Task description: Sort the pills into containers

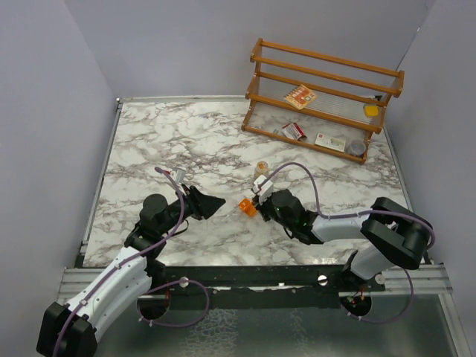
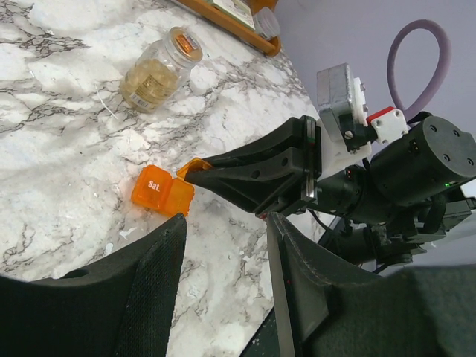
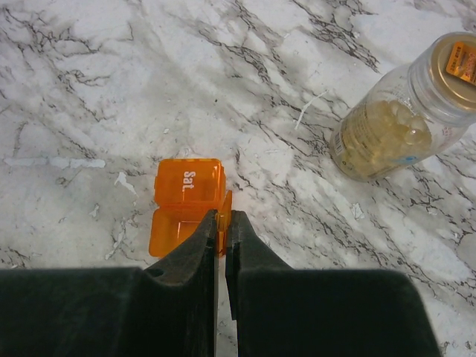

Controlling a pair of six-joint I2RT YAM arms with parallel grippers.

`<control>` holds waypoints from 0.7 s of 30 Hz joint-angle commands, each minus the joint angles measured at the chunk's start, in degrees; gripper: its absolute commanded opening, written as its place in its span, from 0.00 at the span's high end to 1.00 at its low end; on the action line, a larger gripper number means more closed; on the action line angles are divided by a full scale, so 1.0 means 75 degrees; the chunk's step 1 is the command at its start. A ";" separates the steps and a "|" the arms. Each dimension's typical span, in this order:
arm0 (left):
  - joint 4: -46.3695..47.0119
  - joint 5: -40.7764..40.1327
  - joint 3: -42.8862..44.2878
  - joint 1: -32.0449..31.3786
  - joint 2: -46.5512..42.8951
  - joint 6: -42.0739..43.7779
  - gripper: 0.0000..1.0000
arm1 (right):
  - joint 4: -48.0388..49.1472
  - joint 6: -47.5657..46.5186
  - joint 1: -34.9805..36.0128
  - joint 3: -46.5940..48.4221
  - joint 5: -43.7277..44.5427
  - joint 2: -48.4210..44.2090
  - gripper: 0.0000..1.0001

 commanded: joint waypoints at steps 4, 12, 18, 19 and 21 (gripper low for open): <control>-0.0033 -0.0100 0.0126 -0.0017 0.0042 0.0134 0.50 | 0.0458 0.0168 -0.0073 0.0343 0.0042 0.0408 0.86; -0.0031 -0.0106 0.0114 -0.0018 0.0080 0.0113 0.50 | 0.0334 0.0092 -0.0071 0.0391 0.0159 0.0178 0.62; -0.0033 -0.0088 0.0087 -0.0018 0.0038 0.0088 0.50 | -0.0114 -0.0256 -0.0072 0.0524 0.0248 -0.0688 0.62; -0.0030 -0.0097 0.0076 -0.0023 0.0033 0.0093 0.50 | -0.0212 -0.0312 -0.0069 0.0564 0.0300 -0.0972 0.62; -0.0012 -0.0126 0.0062 -0.0018 0.0061 0.0104 0.50 | -0.0400 -0.0444 -0.0069 0.0721 0.0456 -0.1328 0.61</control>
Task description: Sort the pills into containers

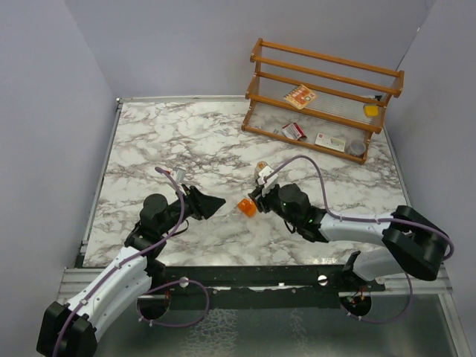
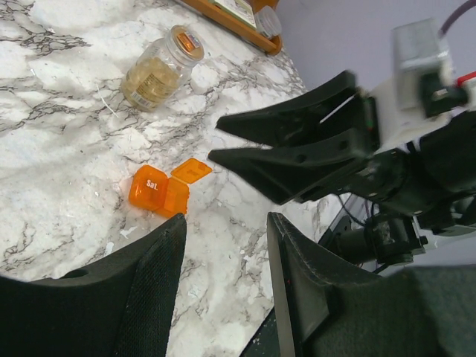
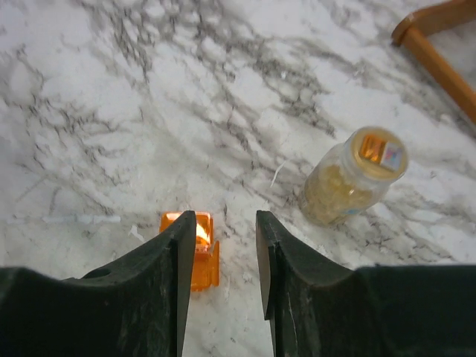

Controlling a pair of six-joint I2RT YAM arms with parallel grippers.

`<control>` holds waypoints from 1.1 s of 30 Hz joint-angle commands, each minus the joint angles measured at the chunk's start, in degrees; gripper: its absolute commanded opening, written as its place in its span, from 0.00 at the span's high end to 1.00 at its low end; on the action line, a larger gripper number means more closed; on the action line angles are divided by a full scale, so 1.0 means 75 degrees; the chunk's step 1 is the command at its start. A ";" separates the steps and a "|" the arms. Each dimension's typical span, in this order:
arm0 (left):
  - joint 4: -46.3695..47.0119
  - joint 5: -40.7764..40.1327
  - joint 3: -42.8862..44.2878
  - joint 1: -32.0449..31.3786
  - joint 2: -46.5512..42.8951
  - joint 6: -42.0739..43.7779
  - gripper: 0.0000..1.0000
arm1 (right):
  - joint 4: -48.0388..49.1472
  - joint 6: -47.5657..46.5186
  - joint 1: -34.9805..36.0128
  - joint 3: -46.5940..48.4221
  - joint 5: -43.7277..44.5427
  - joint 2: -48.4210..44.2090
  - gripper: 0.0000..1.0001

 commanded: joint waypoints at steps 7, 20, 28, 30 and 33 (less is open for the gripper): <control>0.0224 -0.0069 0.0042 -0.0020 0.0240 0.0206 0.49 | -0.1059 -0.0789 -0.0327 0.1770 0.2370 -0.0224 0.46; 0.0834 -0.0380 0.0142 -0.0017 0.0866 0.0708 0.40 | -0.1433 0.0067 -0.1852 0.2558 0.0170 0.0725 0.41; 0.1007 -0.0797 0.0116 -0.0017 0.1008 0.0857 0.28 | -0.1175 0.0392 -0.1844 0.2401 -0.0437 0.0906 0.38; 0.1095 -0.0814 0.0120 -0.0017 0.1087 0.0854 0.28 | -0.1156 0.0440 -0.1844 0.2331 -0.0457 0.0948 0.40; 0.1192 -0.0768 0.0119 -0.0020 0.1192 0.0861 0.28 | -0.1168 0.0500 -0.1844 0.2251 -0.0564 0.1021 0.48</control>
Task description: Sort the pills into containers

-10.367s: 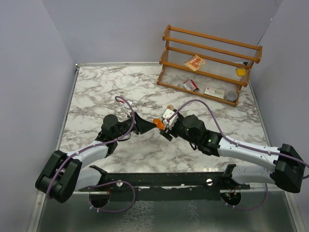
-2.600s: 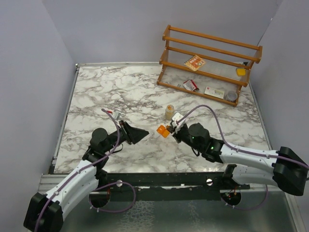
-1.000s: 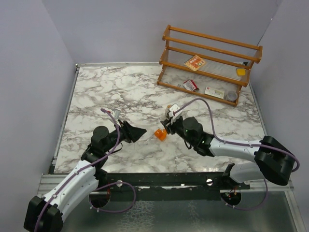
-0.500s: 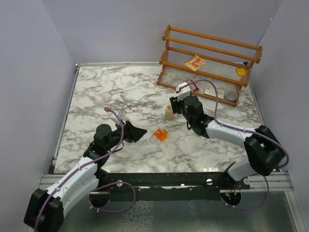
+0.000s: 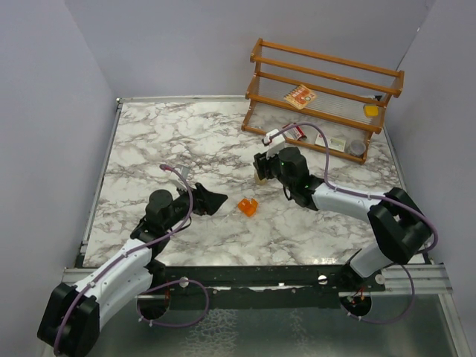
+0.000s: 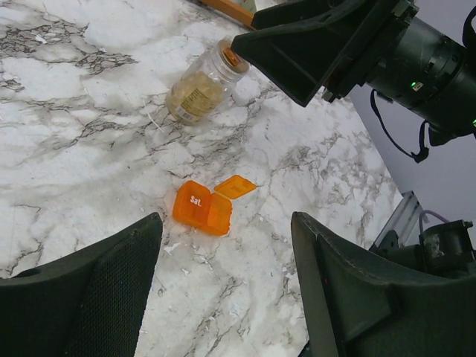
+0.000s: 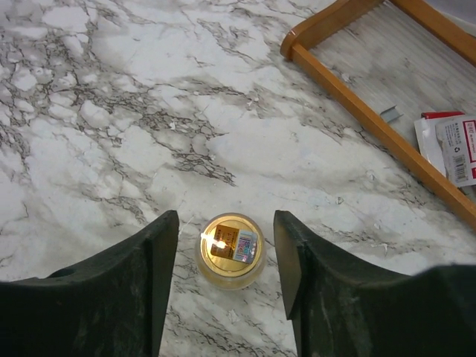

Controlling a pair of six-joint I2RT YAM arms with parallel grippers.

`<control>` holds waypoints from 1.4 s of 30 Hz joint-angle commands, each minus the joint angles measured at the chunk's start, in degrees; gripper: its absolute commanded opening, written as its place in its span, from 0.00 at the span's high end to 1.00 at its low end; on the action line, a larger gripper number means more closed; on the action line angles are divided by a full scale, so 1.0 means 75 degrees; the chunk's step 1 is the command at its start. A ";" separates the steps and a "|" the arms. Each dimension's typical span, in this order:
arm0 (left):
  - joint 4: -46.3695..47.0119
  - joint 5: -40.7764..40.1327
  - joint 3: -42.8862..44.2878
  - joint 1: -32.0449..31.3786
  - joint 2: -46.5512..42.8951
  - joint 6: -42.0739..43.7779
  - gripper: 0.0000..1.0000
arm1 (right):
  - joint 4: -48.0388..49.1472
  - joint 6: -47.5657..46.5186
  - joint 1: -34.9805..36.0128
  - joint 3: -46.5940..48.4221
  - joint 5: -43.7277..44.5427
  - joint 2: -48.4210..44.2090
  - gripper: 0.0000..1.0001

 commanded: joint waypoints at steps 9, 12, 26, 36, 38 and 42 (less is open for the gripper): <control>0.0461 -0.0144 0.0069 -0.0017 0.0264 0.0091 0.28 | 0.0338 0.0422 0.0025 -0.0285 -0.0586 0.0421 0.54; 0.0461 -0.0144 0.0059 -0.0020 0.0270 0.0079 0.28 | 0.0422 0.0453 0.0026 -0.0313 -0.0626 0.0481 0.58; 0.0480 -0.0097 0.0049 -0.0017 0.0291 0.0022 0.28 | 0.0706 0.0361 0.0032 -0.0417 -0.0306 0.0512 0.21; 0.0490 -0.0074 0.0068 -0.0017 0.0242 -0.0038 0.28 | 0.1094 0.0220 0.0032 -0.0590 -0.0052 0.0243 0.22; 0.0491 -0.0077 0.0076 -0.0017 0.0249 -0.0040 0.28 | 0.1179 0.0126 0.0032 -0.0641 -0.0029 0.0167 0.22; 0.0505 -0.0097 0.0077 -0.0020 0.0326 -0.0038 0.28 | 0.1126 0.0030 0.0031 -0.0575 -0.0188 0.0076 0.22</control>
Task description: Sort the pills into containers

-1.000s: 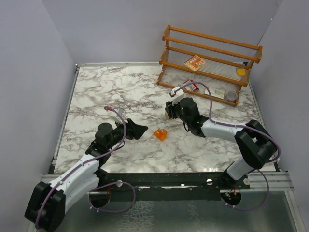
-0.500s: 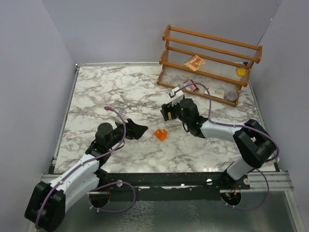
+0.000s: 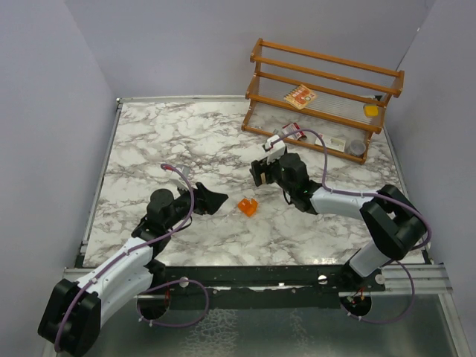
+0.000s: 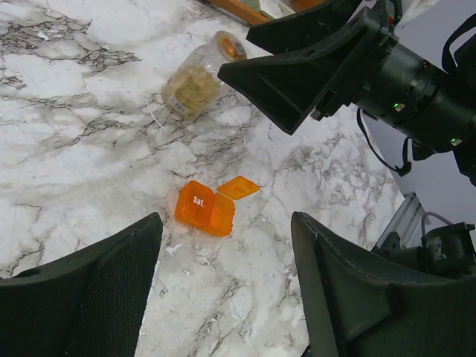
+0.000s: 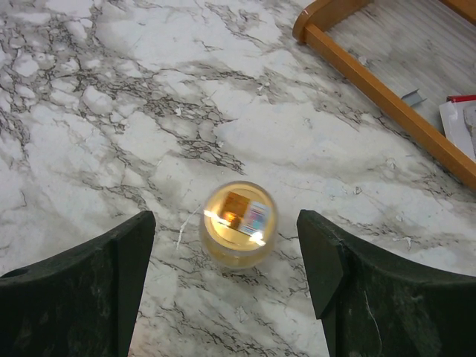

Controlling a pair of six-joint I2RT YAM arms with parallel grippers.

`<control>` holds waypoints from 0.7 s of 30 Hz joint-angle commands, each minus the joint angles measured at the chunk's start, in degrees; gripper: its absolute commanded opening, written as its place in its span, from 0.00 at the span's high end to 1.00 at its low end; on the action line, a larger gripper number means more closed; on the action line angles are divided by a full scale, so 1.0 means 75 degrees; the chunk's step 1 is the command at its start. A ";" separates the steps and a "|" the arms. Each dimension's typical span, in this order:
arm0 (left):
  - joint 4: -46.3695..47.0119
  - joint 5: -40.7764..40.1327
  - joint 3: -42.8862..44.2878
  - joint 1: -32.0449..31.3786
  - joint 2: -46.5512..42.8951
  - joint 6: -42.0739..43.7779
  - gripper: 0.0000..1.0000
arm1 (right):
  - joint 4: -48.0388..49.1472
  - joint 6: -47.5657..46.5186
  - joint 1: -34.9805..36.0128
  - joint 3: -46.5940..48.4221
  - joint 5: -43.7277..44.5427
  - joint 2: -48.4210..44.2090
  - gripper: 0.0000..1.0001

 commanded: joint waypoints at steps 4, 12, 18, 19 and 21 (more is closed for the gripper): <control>0.0392 -0.0055 0.0069 -0.0017 0.0138 -0.0063 0.28 | 0.0093 -0.0229 0.0040 0.0057 -0.0130 -0.0366 0.22; 0.0450 -0.0008 0.0098 -0.0018 0.0025 -0.0100 0.28 | -0.0057 -0.0320 0.0041 0.0124 -0.0060 -0.0498 0.22; 0.0442 0.0037 -0.0022 -0.0017 -0.0084 -0.0128 0.28 | 0.0042 -0.0186 0.0036 0.0210 -0.0009 -0.0109 0.25; 0.0442 0.0042 -0.0051 -0.0017 -0.0107 -0.0138 0.28 | 0.0098 -0.0160 0.0041 0.0215 0.0019 -0.0056 0.28; 0.0441 0.0056 -0.0100 -0.0023 -0.0172 -0.0130 0.28 | 0.0162 -0.0131 0.0037 0.0246 0.0032 0.0050 0.31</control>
